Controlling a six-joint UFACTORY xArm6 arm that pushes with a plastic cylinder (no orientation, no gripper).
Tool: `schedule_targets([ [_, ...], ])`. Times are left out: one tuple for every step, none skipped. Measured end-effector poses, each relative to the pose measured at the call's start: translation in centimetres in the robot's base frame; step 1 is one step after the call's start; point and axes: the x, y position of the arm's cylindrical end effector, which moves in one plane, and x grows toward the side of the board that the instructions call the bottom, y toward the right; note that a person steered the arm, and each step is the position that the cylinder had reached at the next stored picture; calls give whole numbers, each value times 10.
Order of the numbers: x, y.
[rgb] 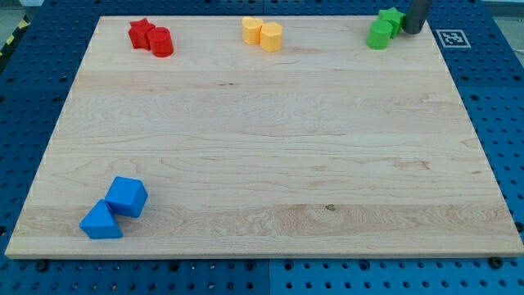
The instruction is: Move the green star and the green circle down a bit
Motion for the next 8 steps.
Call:
schedule_targets([
  [-8,12],
  [-26,28],
  [-32,20],
  [-39,1],
  [-40,-2],
  [-39,-14],
  [-24,-27],
  [7,-28],
])
